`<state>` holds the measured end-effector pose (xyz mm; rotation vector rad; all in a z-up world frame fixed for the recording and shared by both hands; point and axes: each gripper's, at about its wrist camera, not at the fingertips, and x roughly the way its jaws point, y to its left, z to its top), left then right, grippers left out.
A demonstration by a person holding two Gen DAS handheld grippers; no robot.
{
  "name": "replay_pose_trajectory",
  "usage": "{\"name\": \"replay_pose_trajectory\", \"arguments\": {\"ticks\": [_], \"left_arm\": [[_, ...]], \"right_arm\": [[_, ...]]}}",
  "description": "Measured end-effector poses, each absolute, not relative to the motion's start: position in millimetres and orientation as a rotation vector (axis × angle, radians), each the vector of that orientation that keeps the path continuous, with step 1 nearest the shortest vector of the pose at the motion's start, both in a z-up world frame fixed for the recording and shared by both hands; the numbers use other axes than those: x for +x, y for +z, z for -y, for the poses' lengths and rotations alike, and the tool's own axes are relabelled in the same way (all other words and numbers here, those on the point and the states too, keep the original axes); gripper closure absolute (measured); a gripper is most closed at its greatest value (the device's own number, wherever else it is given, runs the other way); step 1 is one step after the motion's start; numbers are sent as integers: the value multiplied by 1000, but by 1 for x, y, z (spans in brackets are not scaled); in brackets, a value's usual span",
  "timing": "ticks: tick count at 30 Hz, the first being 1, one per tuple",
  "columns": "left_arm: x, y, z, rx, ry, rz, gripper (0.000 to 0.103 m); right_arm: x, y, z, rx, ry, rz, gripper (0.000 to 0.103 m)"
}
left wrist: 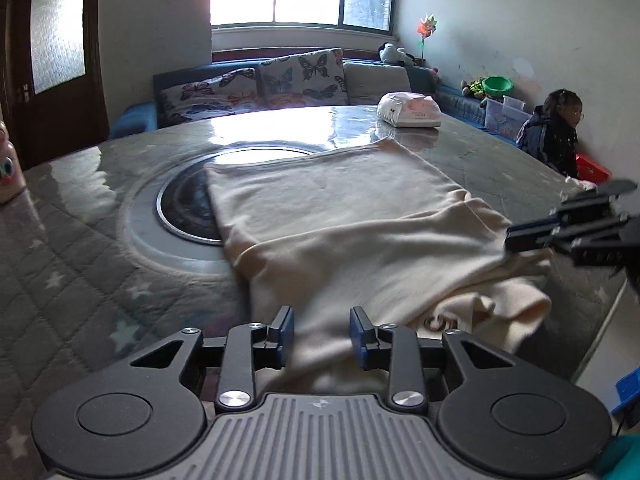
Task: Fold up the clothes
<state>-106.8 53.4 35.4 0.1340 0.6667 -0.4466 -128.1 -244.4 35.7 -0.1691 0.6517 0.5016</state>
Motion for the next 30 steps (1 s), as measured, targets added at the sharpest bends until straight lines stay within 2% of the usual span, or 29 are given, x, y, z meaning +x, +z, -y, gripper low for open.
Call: {"name": "replay_pose_trajectory", "arguments": {"ticks": [4,6,7,8,10,13,15,16,17,20,23,30], "left_arm": [[-132,43,-56,213,-516,-624,64],[-146,44,-51,276,-557,-597,61],[-151,43,-47,310,-574,-583,58],[-155,41,-42,340,-586,-567,54],[-160,36,-32,389,-606,-539,54],[-160,28,-20,431,-630,-513,54],[-161,22,-12,469,-639,-488,54],[-162,20,-9,485,-645,-475,58],[-161,19,-7,494,-652,-466,71],[-155,21,-8,463,-658,-469,90],[-142,32,-15,390,-649,-472,94],[-109,47,-19,291,-651,-489,94]], "right_arm": [[-142,45,247,-219,511,-641,85],[-149,47,247,-245,521,-643,79],[-153,48,247,-258,527,-644,71],[-156,49,247,-271,532,-645,68],[-163,51,247,-297,542,-647,68],[-170,48,244,-321,558,-655,59],[-174,45,241,-350,569,-656,58],[-177,43,240,-370,573,-652,56],[-180,41,238,-391,578,-649,51],[-185,37,236,-433,588,-637,46],[-187,35,232,-465,602,-613,41],[-171,28,215,-500,641,-544,43]]}}
